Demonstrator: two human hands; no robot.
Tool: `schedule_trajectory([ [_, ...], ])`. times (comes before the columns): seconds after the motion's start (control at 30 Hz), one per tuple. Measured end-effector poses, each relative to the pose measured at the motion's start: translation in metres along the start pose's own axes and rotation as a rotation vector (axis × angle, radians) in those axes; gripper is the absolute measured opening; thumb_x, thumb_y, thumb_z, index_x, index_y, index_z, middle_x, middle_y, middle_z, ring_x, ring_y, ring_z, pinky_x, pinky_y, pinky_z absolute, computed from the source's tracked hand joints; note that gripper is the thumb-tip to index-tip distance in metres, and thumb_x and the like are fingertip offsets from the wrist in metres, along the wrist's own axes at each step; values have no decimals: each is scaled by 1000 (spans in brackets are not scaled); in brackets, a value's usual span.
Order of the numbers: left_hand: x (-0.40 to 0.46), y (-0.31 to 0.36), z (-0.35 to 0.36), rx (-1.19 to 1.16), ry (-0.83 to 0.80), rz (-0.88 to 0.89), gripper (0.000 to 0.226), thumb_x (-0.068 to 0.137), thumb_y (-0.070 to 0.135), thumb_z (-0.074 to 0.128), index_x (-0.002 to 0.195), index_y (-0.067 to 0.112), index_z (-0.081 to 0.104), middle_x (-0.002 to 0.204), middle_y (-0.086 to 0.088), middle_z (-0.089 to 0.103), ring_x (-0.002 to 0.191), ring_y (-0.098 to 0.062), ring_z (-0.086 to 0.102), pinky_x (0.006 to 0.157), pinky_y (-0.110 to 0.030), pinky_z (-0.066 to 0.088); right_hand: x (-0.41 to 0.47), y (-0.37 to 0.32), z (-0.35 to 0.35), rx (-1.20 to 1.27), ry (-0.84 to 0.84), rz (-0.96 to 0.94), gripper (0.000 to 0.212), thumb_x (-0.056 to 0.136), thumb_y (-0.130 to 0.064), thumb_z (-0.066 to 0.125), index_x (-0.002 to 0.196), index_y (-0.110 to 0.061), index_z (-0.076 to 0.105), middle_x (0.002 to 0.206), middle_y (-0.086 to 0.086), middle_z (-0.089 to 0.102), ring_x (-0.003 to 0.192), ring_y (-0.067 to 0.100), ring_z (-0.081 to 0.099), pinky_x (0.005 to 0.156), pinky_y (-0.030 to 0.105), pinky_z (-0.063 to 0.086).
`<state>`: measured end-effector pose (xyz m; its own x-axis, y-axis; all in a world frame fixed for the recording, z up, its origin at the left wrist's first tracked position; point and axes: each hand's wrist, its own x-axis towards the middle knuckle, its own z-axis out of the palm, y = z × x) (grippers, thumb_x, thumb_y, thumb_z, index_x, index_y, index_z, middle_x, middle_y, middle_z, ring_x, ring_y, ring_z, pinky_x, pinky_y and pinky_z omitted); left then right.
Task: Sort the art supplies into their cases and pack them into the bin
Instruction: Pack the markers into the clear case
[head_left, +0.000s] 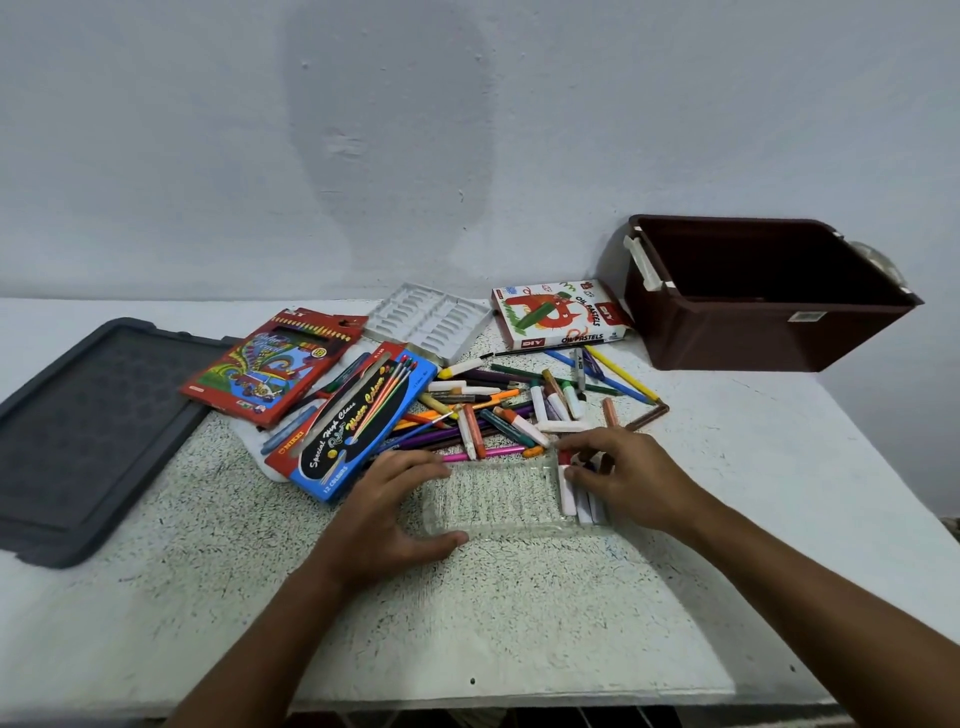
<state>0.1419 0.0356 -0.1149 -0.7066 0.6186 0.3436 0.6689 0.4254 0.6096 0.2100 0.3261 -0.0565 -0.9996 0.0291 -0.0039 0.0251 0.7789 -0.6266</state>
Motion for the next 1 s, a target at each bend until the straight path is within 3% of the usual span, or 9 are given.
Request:
schedule_trajectory([
  [0.07, 0, 0, 0, 0, -2, -2, 68, 67, 61, 77, 123, 26, 60, 127, 15, 54, 123, -3, 46, 100, -22, 40, 1, 1, 1, -59, -27, -46, 28, 88, -22, 69, 115, -28, 69, 109, -11, 63, 91, 0, 54, 75, 14, 45],
  [0.13, 0, 0, 1, -2, -2, -8, 68, 67, 61, 76, 123, 27, 60, 127, 15, 53, 123, -3, 45, 100, -23, 40, 1, 2, 3, -127, -64, -82, 26, 88, -22, 69, 113, -26, 70, 119, -9, 62, 107, 8, 51, 91, 29, 48],
  [0.23, 0, 0, 1, 0, 0, -6, 68, 67, 62, 75, 123, 26, 60, 127, 15, 54, 123, -1, 45, 100, -21, 39, 0, 2, 3, -162, -85, -86, 27, 89, -24, 67, 115, -26, 68, 124, -10, 59, 115, 9, 46, 97, 30, 43],
  [0.53, 0, 1, 0, -3, -7, 7, 68, 67, 61, 76, 121, 23, 62, 126, 14, 55, 121, -1, 46, 99, -18, 39, 0, 4, 4, -207, -104, -102, 28, 90, -26, 66, 118, -26, 67, 124, -12, 56, 112, 3, 41, 91, 21, 35],
  [0.63, 0, 1, -1, -5, -6, 19, 68, 66, 61, 77, 120, 22, 63, 125, 13, 55, 121, -2, 46, 100, -13, 37, 5, 4, 3, -137, -32, -77, 22, 91, -23, 65, 113, -26, 69, 114, -9, 61, 95, 0, 50, 77, 14, 38],
  [0.8, 1, 2, -3, -3, -1, 9, 70, 64, 61, 80, 121, 23, 63, 125, 12, 53, 121, -4, 47, 99, -11, 35, 33, 2, -8, -116, 126, 53, 23, 92, -19, 62, 116, -19, 66, 105, -4, 65, 81, 2, 54, 61, 13, 37],
  [1.0, 1, 5, -4, -8, 4, 9, 68, 65, 61, 78, 121, 26, 61, 124, 15, 55, 120, -3, 47, 99, -22, 41, 53, -8, -9, -383, -39, 15, 25, 91, -26, 64, 115, -20, 66, 112, 1, 57, 97, 16, 50, 74, 27, 40],
])
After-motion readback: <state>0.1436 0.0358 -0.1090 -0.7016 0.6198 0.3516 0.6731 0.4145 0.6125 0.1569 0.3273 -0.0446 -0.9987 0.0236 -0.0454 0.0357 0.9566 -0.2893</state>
